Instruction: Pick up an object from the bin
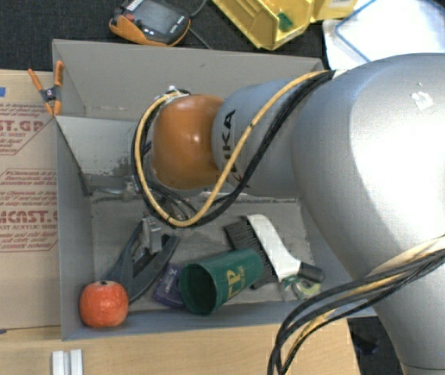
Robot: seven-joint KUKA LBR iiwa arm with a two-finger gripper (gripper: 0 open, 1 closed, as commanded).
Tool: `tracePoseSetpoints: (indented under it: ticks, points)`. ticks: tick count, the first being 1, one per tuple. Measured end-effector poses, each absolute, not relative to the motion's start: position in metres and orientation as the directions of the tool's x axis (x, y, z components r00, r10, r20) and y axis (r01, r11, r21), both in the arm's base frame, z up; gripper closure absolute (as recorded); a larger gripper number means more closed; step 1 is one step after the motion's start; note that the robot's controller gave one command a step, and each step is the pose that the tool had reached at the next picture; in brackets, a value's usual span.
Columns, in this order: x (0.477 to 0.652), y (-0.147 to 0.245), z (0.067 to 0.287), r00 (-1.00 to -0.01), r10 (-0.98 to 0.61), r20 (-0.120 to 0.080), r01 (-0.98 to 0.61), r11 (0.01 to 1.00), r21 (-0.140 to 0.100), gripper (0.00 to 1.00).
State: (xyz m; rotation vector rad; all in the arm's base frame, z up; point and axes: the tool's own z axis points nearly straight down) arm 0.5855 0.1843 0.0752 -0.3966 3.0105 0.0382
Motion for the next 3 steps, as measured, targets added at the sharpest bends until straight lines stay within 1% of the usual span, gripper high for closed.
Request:
tracePoseSetpoints:
  ticks: [1,2,3]
  points:
    - [0.585,0.184,0.075,-0.961,-0.257,-0.106,-0.260,0.966,0.012,0.00]
    - [0.560,0.156,0.074,-0.926,-0.357,-0.121,-0.360,0.933,0.001,0.00]
    - [0.570,0.149,0.074,-0.915,-0.388,-0.114,-0.390,0.921,-0.001,1.00]
